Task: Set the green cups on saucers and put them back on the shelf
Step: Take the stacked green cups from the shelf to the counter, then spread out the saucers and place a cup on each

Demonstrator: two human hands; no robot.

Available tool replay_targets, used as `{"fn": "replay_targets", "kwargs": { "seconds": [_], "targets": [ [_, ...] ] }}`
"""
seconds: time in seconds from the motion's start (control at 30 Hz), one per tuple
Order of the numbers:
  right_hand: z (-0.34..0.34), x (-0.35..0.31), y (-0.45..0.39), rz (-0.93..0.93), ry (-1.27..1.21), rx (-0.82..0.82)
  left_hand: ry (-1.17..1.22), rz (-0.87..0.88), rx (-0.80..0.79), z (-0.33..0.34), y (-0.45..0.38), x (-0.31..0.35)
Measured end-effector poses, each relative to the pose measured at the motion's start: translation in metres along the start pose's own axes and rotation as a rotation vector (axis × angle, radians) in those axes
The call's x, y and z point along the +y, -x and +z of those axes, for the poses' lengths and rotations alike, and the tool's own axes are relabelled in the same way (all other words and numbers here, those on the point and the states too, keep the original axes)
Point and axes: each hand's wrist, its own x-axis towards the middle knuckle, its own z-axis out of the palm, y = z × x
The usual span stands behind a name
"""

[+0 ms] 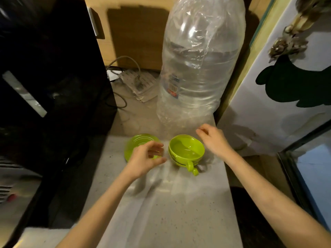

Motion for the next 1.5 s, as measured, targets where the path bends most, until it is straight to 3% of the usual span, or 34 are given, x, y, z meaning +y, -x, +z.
{"fn": "replay_targets", "kwargs": {
  "seconds": [0.1, 0.23, 0.47, 0.63, 0.87, 1.17, 1.3, 1.5],
  "targets": [
    [0.016, -0.029, -0.011, -0.122, 0.063, -0.087, -0.088, 0.032, 0.183, -0.017, 0.008, -0.001],
    [0.053, -0.059, -0.02, -0.213, -0.051, -0.25, -0.18, -0.045, 0.433, -0.026, 0.017, -0.024],
    [0.087, -0.078, -0.037, -0.156, 0.232, -0.424, -0.311, -0.208, 0.213, -0.02, 0.015, -0.059],
    [0.097, -0.073, -0.048, -0.11, 0.338, -0.45, -0.354, -0.205, 0.198, -0.014, 0.01, -0.068],
    [0.103, -0.077, -0.048, -0.051, 0.344, -0.374, -0.26, -0.163, 0.25, -0.014, 0.012, -0.073],
    [0.095, -0.093, -0.023, -0.081, 0.278, -0.318, -0.188, 0.05, 0.361, -0.03, 0.048, -0.057],
    [0.095, -0.094, 0.017, -0.148, 0.246, -0.281, -0.249, 0.006, 0.334, -0.03, 0.084, -0.066],
    [0.111, -0.069, 0.073, -0.111, 0.248, -0.359, -0.347, -0.021, 0.234, -0.022, 0.136, -0.079]
  ]
}}
